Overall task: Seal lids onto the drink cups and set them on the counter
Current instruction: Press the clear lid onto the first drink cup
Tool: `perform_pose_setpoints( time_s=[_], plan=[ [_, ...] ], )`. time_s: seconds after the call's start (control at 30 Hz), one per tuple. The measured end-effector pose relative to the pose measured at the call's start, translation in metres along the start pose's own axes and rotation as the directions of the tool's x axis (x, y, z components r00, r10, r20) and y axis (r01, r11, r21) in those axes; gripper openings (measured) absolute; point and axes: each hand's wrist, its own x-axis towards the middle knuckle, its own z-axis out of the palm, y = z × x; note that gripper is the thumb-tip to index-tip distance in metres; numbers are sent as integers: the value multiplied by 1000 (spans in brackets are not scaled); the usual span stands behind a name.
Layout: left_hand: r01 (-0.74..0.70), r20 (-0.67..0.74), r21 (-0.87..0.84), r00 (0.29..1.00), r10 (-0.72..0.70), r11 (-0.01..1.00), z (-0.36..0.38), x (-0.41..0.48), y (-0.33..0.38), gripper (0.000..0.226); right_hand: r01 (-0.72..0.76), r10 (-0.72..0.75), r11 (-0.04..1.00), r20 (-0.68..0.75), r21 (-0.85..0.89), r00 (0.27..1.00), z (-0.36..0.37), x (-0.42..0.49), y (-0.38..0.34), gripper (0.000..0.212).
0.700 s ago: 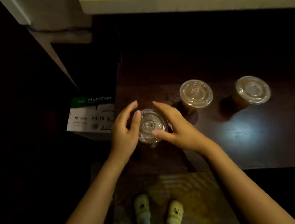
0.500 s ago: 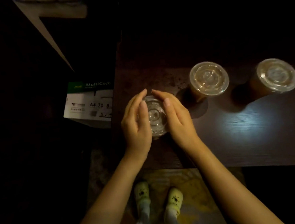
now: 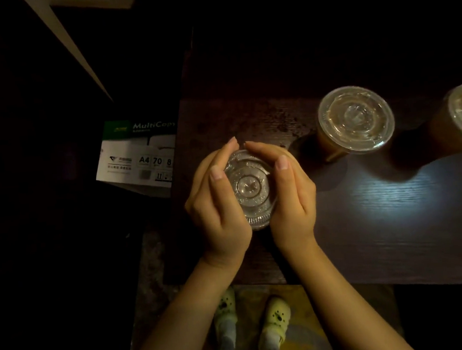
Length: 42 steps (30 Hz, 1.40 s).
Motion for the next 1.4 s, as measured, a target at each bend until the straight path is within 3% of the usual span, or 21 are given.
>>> perform_pose_setpoints(
  time_s=[0.13,0.27,0.43,0.67,0.87,1.07,1.23,1.4],
  plan=[
    [-25,8,13,1000,25,1000,-1,0,0,41,-18,18,1000,3,21,1000,0,-1,-1,36],
    [9,103,-83,995,-1,997,-4,5,-4,38,-43,43,999,2,-15,999,-2,-4,-3,36],
    [90,231,-136,971,-56,987,-7,23,-10,43,-72,62,980,-60,-185,996,-12,-25,-7,45],
    [119,235,-70,967,-100,990,-11,67,-12,39,-48,25,939,-74,-339,997,-22,-84,-21,51],
    [242,116,-205,968,-222,948,-32,56,1,41,-55,41,955,-54,-293,998,-24,-54,-35,50],
    [69,137,-29,988,-65,997,-14,-11,15,40,24,31,962,196,-273,980,-16,-2,-27,47],
    [-40,4,29,999,40,999,-2,-14,8,36,61,-37,977,121,-203,992,-10,-9,-15,43],
    [-101,0,111,995,102,989,-1,-13,6,36,96,-88,978,51,-184,995,-6,-10,-9,42]
  ],
)
